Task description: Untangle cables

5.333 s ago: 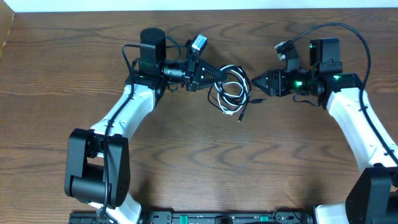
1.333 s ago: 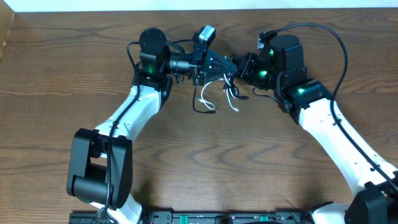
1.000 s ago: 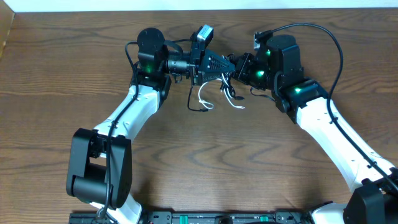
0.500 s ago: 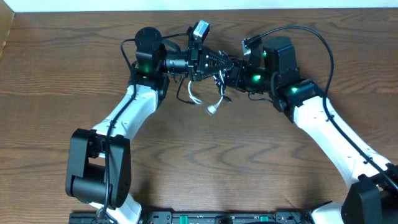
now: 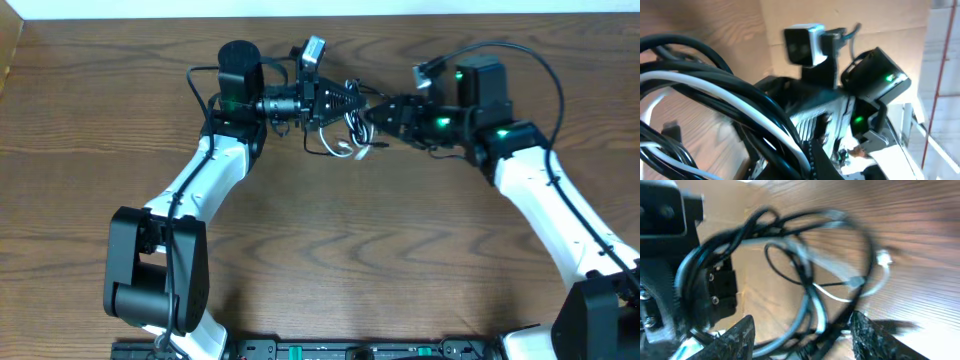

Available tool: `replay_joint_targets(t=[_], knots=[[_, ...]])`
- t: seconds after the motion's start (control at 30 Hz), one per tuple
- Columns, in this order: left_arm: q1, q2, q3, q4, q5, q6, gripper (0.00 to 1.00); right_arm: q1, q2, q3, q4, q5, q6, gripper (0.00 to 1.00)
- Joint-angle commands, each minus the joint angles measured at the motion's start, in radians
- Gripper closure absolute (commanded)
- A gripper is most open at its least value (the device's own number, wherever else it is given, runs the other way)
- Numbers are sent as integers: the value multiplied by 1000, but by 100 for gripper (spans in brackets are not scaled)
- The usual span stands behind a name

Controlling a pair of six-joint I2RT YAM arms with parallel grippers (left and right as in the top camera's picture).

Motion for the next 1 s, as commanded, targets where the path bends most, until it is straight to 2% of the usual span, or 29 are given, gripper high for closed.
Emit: replay_joint_targets(t=[0.0, 0.03, 0.07, 0.1, 0.23, 0.4, 0.43, 0.53, 0.57, 0.8, 0.97], knots=[[6, -14, 19, -126, -64, 185, 93, -49, 2, -2, -42, 33, -127, 43], [6, -14, 19, -189, -96, 209, 93, -55, 2, -2, -57, 33, -153, 43], [2, -14, 19, -354, -200, 242, 93, -67, 2, -2, -95, 43, -201, 43], [-5, -14, 19, -439, -265, 261, 92, -71, 2, -2, -121, 65, -220, 43], [-61, -14, 19, -710, -565, 406, 93, -77, 2, -2, -219, 188, -277, 43], [-203, -14, 19, -871, -996, 544, 92, -93, 2, -2, -304, 294, -309, 43], [-238, -14, 19, -879, -1065, 573, 83, -99, 2, -2, -312, 299, -311, 43], [-314, -15, 19, -881, -1164, 660, 11, -106, 2, -2, -317, 299, -310, 43], [-330, -15, 22, -883, -1176, 685, 6, -106, 2, -2, -317, 299, -310, 42], [-320, -77, 110, -1057, -1175, 716, 6, -102, 2, -2, -321, 304, -311, 39], [-293, -186, 122, -1152, -1176, 795, 6, -101, 2, -2, -322, 308, -315, 39]])
